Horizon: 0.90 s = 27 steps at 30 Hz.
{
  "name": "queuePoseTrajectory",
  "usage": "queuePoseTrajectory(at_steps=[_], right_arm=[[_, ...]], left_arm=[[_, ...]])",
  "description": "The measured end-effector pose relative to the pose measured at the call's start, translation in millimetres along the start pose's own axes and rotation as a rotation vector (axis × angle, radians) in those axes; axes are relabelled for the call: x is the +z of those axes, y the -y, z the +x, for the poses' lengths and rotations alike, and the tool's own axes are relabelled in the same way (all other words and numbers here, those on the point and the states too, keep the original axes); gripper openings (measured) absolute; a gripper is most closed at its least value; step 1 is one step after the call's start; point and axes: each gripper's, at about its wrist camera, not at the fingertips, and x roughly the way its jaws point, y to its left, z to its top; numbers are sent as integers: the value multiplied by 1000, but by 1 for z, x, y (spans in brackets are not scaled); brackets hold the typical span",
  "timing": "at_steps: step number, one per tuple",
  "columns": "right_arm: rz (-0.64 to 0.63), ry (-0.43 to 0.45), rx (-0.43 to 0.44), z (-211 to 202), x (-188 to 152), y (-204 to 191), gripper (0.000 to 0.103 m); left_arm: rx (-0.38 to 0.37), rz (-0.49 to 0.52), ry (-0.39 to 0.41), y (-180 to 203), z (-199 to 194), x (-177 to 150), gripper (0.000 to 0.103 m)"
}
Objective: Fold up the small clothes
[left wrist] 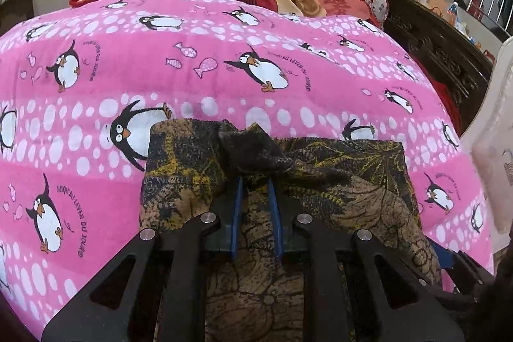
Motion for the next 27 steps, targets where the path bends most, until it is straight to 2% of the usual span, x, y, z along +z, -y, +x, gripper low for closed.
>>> queuePoseTrajectory(at_steps=[4, 6, 8, 9, 10, 11, 12, 14, 15, 18, 20, 21, 24, 26, 27], right_arm=[[15, 5, 11, -2, -2, 2, 76], [8, 3, 14, -3, -1, 3, 76], [7, -4, 32, -5, 2, 4, 75], [-5, -11, 41, -10, 5, 5, 73], [-21, 8, 34, -22, 7, 6, 67], [-33, 39, 30, -35, 8, 8, 67], [-68, 106, 49, -57, 11, 8, 67], [-182, 187, 132, -91, 14, 1, 67], [-230, 187, 159, -98, 14, -4, 66], [-454, 100, 276, -94, 0, -31, 54], [-587, -28, 261, -60, -18, -39, 36], [-595, -89, 237, -41, -22, -34, 35], [-380, -99, 356, -33, -13, 2, 32], [-324, -53, 380, -48, -8, 12, 35], [-320, -15, 382, -58, -8, 18, 39]], left_arm=[[31, 51, -30, 9, -2, 7, 16], [-9, 40, -54, 2, -18, 14, 16], [-74, 14, -27, -14, -49, 13, 16], [-83, 16, -17, -19, -59, 11, 16], [-100, 37, -8, -29, -74, 3, 24], [-105, 48, -9, -34, -79, -2, 33], [-110, 48, -15, -44, -84, -11, 47], [-163, 16, -54, -59, -80, -28, 49], [-190, -4, -83, -63, -74, -35, 49], [-245, -79, -153, -67, -53, -56, 49], [-252, -97, -121, -68, -55, -60, 50], [-258, -106, -127, -69, -55, -59, 50], [-314, -128, -159, -74, -59, -57, 50], [-340, -136, -170, -78, -60, -60, 54], [-362, -144, -172, -80, -60, -62, 60]])
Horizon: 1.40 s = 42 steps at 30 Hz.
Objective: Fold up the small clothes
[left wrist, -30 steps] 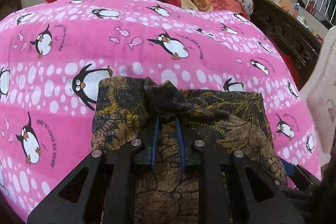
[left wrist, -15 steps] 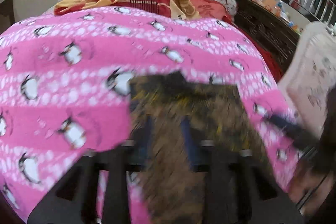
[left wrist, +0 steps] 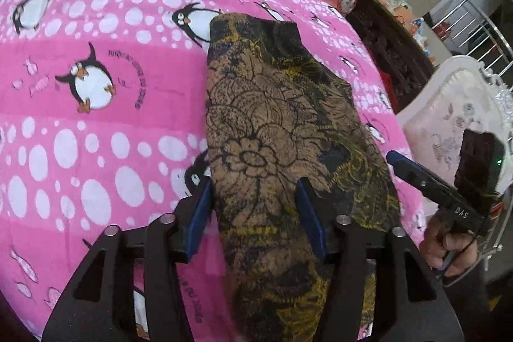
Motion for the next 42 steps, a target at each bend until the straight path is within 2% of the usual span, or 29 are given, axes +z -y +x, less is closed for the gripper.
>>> queuePoseTrajectory(at_steps=[1, 2, 4, 7, 8, 9, 11, 12, 14, 17, 18, 20, 21, 23, 24, 25, 26, 27, 28, 29, 32, 34, 37, 42], right_arm=[[8, 23, -17, -8, -3, 3, 55], [38, 42, -37, -15, -7, 9, 64], [139, 38, -13, -14, -17, 30, 64], [290, -14, 76, 4, -37, 55, 64], [323, 2, 139, 9, -42, 60, 64], [338, 12, 174, 11, -41, 63, 64], [361, 26, 252, 22, -35, 69, 64], [365, 20, 284, 30, -31, 71, 64], [339, 22, 274, 39, -22, 73, 60], [373, 40, 311, 45, -17, 79, 59], [371, 38, 344, 44, -17, 77, 59], [328, 28, 439, 42, -19, 72, 48], [310, 27, 418, 41, -19, 71, 47], [342, 24, 360, 49, -19, 77, 34], [363, 34, 342, 51, -16, 79, 34], [365, 42, 327, 50, -14, 79, 34], [356, 48, 295, 50, -11, 76, 34], [338, 44, 261, 52, -8, 71, 34], [322, 39, 233, 55, -6, 66, 34], [305, 37, 212, 55, -7, 64, 34], [281, 31, 163, 55, -3, 56, 26], [301, 19, 179, 55, -1, 52, 20], [345, -9, 171, 60, 8, 43, 19], [367, -54, 254, 83, 15, 15, 19]], left_arm=[[-16, 0, 4, -2, 0, -3, 63], [-19, 8, 15, -1, 0, -6, 65], [-9, 54, 25, 8, 2, -11, 75], [37, 136, 23, 19, 3, -9, 77], [46, 113, 45, 14, -1, -5, 77], [46, 48, 78, 4, -4, -1, 77], [-22, -51, 71, -10, 2, 5, 77], [-43, -37, 69, -10, 6, 7, 79], [-63, -9, 45, -7, 10, 10, 80], [-181, -9, -42, 0, 14, 10, 80], [-190, 22, -57, 6, 12, 9, 80], [-163, 75, -49, 10, 8, 10, 79], [-122, 69, -36, 8, 11, 14, 79], [-88, 24, 12, 4, 13, 23, 75], [-79, 5, 31, 3, 13, 25, 73], [-75, -15, 45, 2, 13, 26, 67], [-68, -33, 49, 2, 15, 25, 57], [-34, -43, 39, 0, 18, 23, 35], [-18, -49, 45, -4, 15, 14, 24], [-26, -65, 54, -7, 12, 10, 20], [-40, -99, 93, -8, -1, 8, 15], [-38, -86, 109, -3, -10, 11, 14], [-37, -61, 114, -9, -27, 16, 14], [25, -64, 150, -63, -74, 28, 14]])
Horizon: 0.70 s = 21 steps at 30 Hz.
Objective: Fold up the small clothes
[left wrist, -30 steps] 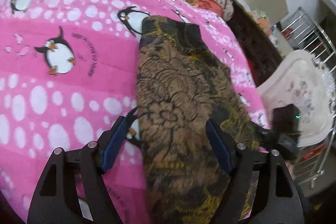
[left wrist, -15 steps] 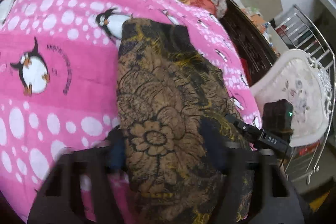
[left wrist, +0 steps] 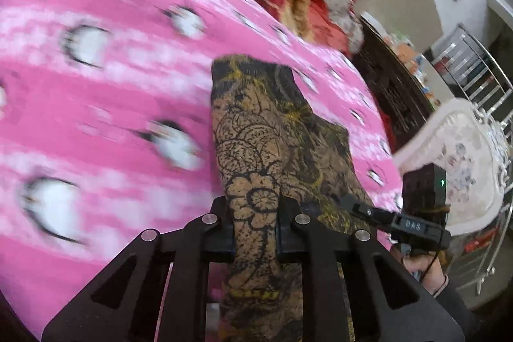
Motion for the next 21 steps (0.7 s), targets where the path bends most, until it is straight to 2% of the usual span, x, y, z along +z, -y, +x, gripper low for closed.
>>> queuePoseTrajectory(at_steps=[3, 6, 9, 11, 13, 16, 18, 21], right_arm=[[-32, -28, 53, 40, -3, -29, 19], [-57, -2, 95, 73, 0, -58, 19], [-106, 36, 66, 89, 1, -75, 18], [-82, 24, 29, 94, -2, -67, 19], [-57, 20, 46, 89, -3, -63, 22], [-29, 1, 24, 65, -3, -63, 23], [-80, 23, -20, 40, -8, -73, 23], [-275, 49, -93, 15, -24, -110, 23]], left_arm=[[69, 20, 39, -32, -27, 13, 14], [124, 29, 75, -57, -35, 18, 14], [154, -10, 23, -78, -18, 8, 23], [180, 6, 24, -79, -12, 1, 29], [182, 29, 27, -76, -16, -2, 34], [199, 58, 21, -72, -30, -2, 34], [218, 76, 60, -65, -47, -5, 34], [189, 81, 125, -50, -72, -10, 34]])
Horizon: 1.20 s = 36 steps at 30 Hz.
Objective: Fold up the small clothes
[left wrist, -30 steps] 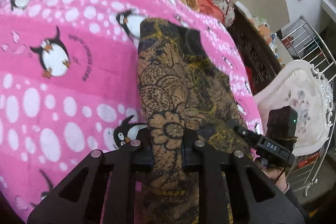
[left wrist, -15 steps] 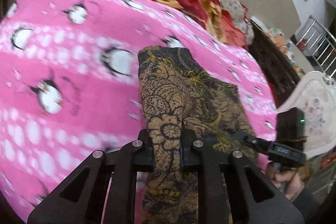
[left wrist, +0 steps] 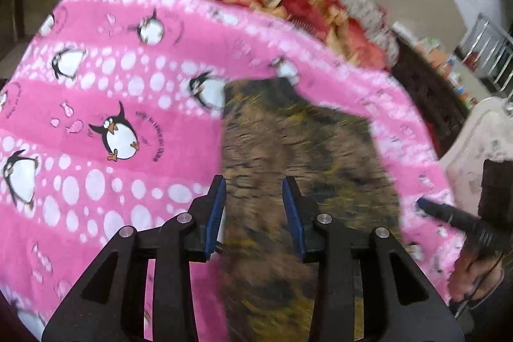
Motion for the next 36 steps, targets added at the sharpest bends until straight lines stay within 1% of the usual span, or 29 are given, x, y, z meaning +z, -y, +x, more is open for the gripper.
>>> queuePoseTrajectory(at_steps=[1, 2, 3, 4, 5, 6, 8, 9, 10, 11, 12, 13, 15, 16, 18, 20, 21, 22, 23, 25, 27, 28, 30, 31, 32, 33, 34, 35, 36], right_arm=[[-77, -6, 1, -3, -3, -15, 23], [-210, -24, -9, -4, -12, -43, 23], [-306, -40, -28, -2, -19, -62, 23], [-394, -54, -45, 0, -28, -78, 23], [-473, -72, -47, 3, -38, -95, 23], [-537, -97, -33, 7, -49, -108, 23], [-585, -131, -46, 15, -65, -114, 23], [-600, -168, -100, 25, -73, -110, 23], [-601, -203, -172, 36, -78, -103, 23], [-596, -238, -260, 47, -87, -89, 26], [-582, -203, -244, 43, -90, -84, 26], [-534, -182, -228, 39, -93, -77, 28], [-468, -185, -228, 35, -93, -73, 29], [-467, -191, -237, 35, -95, -74, 33], [-477, -216, -256, 35, -95, -81, 34], [-442, -251, -244, 30, -83, -85, 34], [-429, -236, -233, 26, -75, -90, 34], [-425, -200, -231, 23, -66, -95, 34], [-436, -137, -253, 17, -52, -102, 34], [-453, -84, -290, 21, -32, -113, 34], [-459, -61, -322, 38, -14, -123, 34], [-458, -60, -349, 48, -8, -125, 34], [-402, -61, -420, 74, 4, -123, 34], [-386, -58, -451, 81, 4, -120, 34], [-359, -69, -525, 94, 3, -107, 34], [-334, -96, -556, 102, -2, -97, 34], [-321, -92, -533, 110, -11, -83, 35], [-359, -18, -511, 103, -20, -80, 35], [-397, 20, -507, 102, -27, -79, 35]], left_arm=[[-11, 15, 11, 7, -9, -4, 34], [-21, 35, 12, 16, -15, -10, 34], [-28, 58, 8, 23, -22, -17, 32], [-25, 92, -15, 31, -28, -28, 27], [-21, 105, -32, 35, -30, -34, 25], [-23, 111, -61, 37, -31, -45, 25], [10, 125, -139, 35, -21, -65, 25], [31, 131, -201, 30, -7, -78, 22], [13, 120, -199, 27, -2, -84, 22], [-3, 113, -180, 24, -4, -85, 22], [-10, 101, -189, 23, -5, -83, 22], [-17, 80, -201, 22, -6, -80, 22], [-38, 56, -218, 20, -9, -71, 22], [-64, 40, -208, 19, -13, -65, 22], [-100, 12, -143, 17, -25, -45, 22], [-73, 26, -66, 21, -31, -20, 22], [-55, 34, -46, 23, -27, -6, 22], [-39, 32, -43, 24, -18, 8, 23], [-11, 32, -51, 26, -4, 24, 23], [34, 43, -61, 28, 22, 44, 23], [94, 65, -88, 33, 55, 57, 22], [103, 57, -111, 34, 70, 60, 22], [82, 70, -150, 41, 98, 66, 22], [100, 89, -154, 45, 110, 67, 22], [117, 97, -152, 48, 120, 68, 23], [127, 88, -151, 48, 129, 68, 22], [125, 76, -140, 47, 135, 68, 24], [115, 63, -98, 44, 138, 66, 24], [106, 63, -71, 41, 139, 63, 24]])
